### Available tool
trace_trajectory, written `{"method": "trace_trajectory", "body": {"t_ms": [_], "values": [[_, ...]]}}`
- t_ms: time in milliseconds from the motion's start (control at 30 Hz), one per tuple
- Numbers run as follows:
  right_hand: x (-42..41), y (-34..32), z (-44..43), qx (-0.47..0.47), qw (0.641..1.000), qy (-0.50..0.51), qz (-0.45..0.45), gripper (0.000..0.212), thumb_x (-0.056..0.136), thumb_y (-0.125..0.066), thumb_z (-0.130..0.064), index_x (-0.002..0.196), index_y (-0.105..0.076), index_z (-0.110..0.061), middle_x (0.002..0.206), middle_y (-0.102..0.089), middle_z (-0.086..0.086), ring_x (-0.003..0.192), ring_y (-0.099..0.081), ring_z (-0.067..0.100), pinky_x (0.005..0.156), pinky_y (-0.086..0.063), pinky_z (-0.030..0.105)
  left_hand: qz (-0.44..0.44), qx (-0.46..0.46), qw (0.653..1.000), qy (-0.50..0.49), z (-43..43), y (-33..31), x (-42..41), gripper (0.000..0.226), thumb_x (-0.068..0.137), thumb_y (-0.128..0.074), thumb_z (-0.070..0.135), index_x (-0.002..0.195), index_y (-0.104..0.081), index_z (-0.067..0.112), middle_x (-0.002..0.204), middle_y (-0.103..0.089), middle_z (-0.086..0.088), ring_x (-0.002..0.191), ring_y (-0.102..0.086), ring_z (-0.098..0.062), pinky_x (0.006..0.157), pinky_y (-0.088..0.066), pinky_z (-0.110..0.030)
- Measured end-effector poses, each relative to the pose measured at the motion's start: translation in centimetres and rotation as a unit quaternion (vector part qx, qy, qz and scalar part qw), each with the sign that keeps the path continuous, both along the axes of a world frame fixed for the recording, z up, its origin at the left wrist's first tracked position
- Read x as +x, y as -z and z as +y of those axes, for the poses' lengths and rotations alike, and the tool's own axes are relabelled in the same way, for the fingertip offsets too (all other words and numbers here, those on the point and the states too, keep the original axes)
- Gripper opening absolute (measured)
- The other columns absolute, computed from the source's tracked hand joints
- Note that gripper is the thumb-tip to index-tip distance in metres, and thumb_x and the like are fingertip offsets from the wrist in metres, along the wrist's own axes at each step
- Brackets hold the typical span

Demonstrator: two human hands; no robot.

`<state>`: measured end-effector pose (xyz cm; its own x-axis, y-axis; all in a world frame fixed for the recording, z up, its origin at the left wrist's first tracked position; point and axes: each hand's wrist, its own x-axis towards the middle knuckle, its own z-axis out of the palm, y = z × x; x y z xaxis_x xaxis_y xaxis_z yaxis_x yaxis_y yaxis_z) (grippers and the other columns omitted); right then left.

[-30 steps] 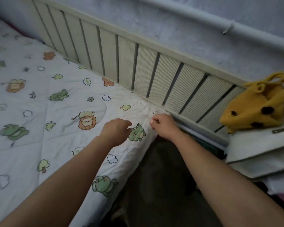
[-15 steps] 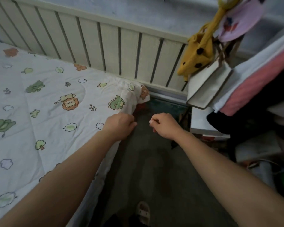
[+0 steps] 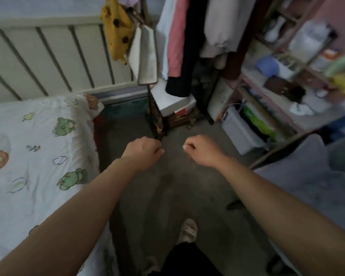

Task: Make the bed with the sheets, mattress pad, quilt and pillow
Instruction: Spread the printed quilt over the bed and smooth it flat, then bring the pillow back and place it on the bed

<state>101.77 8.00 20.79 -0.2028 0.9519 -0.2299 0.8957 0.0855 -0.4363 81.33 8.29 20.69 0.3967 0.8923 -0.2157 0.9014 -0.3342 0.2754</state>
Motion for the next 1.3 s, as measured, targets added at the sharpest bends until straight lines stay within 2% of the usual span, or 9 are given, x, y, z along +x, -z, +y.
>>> {"method": "trace_trajectory", "body": {"t_ms": [267, 367, 567, 633, 767, 900, 1033, 1100, 1300], "values": [[15.7, -0.5, -11.8, 0.031, 0.983, 0.178, -0.031, 0.033, 0.094, -0.049, -0.018, 0.061, -0.045, -0.013, 0.07, -0.058, 0.011, 0.07, -0.055, 0.028, 0.065, -0.043, 0.039, -0.022, 0.021, 0.977, 0.211, -3.2, -0.7, 17.3, 0.03, 0.096, -0.043, 0.038, 0.093, -0.062, 0.015, 0.1, -0.063, -0.009, 0.094, -0.059, -0.03, 0.069, -0.042, -0.033], [20.8, -0.3, -15.9, 0.041, 0.959, 0.279, -0.015, 0.028, 0.091, -0.048, -0.015, 0.067, -0.054, -0.002, 0.073, -0.064, 0.015, 0.072, -0.058, 0.031, 0.069, -0.048, 0.041, -0.029, 0.02, 0.961, 0.275, -4.7, -0.6, 23.5, 0.031, 0.095, -0.043, 0.038, 0.086, -0.059, 0.014, 0.095, -0.063, -0.009, 0.089, -0.059, -0.029, 0.065, -0.04, -0.032], [30.6, 1.0, -22.8, 0.043, 0.914, 0.402, 0.009, 0.027, 0.087, -0.052, -0.015, 0.06, -0.05, -0.015, 0.072, -0.064, 0.013, 0.073, -0.063, 0.031, 0.072, -0.051, 0.04, -0.05, 0.033, 0.931, 0.359, -7.7, 0.2, 35.7, 0.028, 0.095, -0.044, 0.036, 0.075, -0.047, 0.016, 0.094, -0.062, -0.012, 0.088, -0.058, -0.033, 0.067, -0.041, -0.034], [33.2, 1.9, -24.0, 0.039, 0.907, 0.42, 0.014, 0.028, 0.088, -0.053, -0.014, 0.061, -0.053, -0.011, 0.073, -0.064, 0.014, 0.073, -0.062, 0.03, 0.07, -0.05, 0.037, -0.049, 0.037, 0.924, 0.376, -8.3, 0.5, 38.8, 0.028, 0.095, -0.044, 0.038, 0.08, -0.052, 0.015, 0.096, -0.061, -0.012, 0.09, -0.058, -0.032, 0.069, -0.041, -0.034], [40.4, 4.2, -25.2, 0.033, 0.9, 0.434, -0.001, 0.041, 0.089, -0.055, -0.016, 0.053, -0.038, -0.023, 0.069, -0.054, 0.006, 0.071, -0.053, 0.019, 0.067, -0.041, 0.034, -0.05, 0.038, 0.916, 0.396, -8.5, 1.8, 47.3, 0.028, 0.096, -0.043, 0.037, 0.081, -0.053, 0.015, 0.096, -0.062, -0.011, 0.091, -0.058, -0.032, 0.068, -0.039, -0.032], [48.9, 7.1, -24.7, -0.005, 0.887, 0.461, 0.032, 0.028, 0.089, -0.054, -0.016, 0.062, -0.048, -0.019, 0.08, -0.067, 0.015, 0.08, -0.064, 0.029, 0.074, -0.049, 0.036, -0.047, 0.019, 0.913, 0.404, -7.6, 3.7, 56.6, 0.029, 0.097, -0.041, 0.034, 0.078, -0.052, 0.014, 0.094, -0.063, -0.013, 0.089, -0.059, -0.033, 0.07, -0.043, -0.034], [57.5, 10.4, -23.9, -0.034, 0.883, 0.467, 0.028, 0.029, 0.093, -0.05, -0.016, 0.065, -0.047, -0.017, 0.089, -0.066, 0.017, 0.077, -0.055, 0.023, 0.066, -0.035, 0.028, -0.021, -0.006, 0.911, 0.412, -6.1, 6.6, 65.9, 0.03, 0.098, -0.038, 0.031, 0.095, -0.058, 0.009, 0.104, -0.062, -0.012, 0.094, -0.058, -0.029, 0.067, -0.034, -0.029], [62.1, 12.5, -23.5, -0.052, 0.884, 0.464, 0.019, 0.025, 0.096, -0.047, -0.016, 0.073, -0.055, -0.011, 0.093, -0.066, 0.018, 0.079, -0.054, 0.022, 0.066, -0.029, 0.023, -0.002, -0.025, 0.909, 0.415, -5.4, 8.6, 70.8, 0.03, 0.099, -0.037, 0.03, 0.103, -0.059, 0.01, 0.11, -0.061, -0.01, 0.099, -0.057, -0.027, 0.07, -0.034, -0.028], [73.8, 18.7, -20.7, -0.09, 0.892, 0.441, -0.046, 0.024, 0.093, -0.046, -0.019, 0.106, -0.062, -0.006, 0.115, -0.062, 0.016, 0.107, -0.058, 0.034, 0.089, -0.046, 0.037, 0.054, -0.016, 0.896, 0.44, -2.4, 15.4, 82.1, 0.032, 0.096, -0.042, 0.029, 0.122, -0.052, 0.013, 0.125, -0.051, -0.009, 0.116, -0.048, -0.026, 0.092, -0.039, -0.032]]}}
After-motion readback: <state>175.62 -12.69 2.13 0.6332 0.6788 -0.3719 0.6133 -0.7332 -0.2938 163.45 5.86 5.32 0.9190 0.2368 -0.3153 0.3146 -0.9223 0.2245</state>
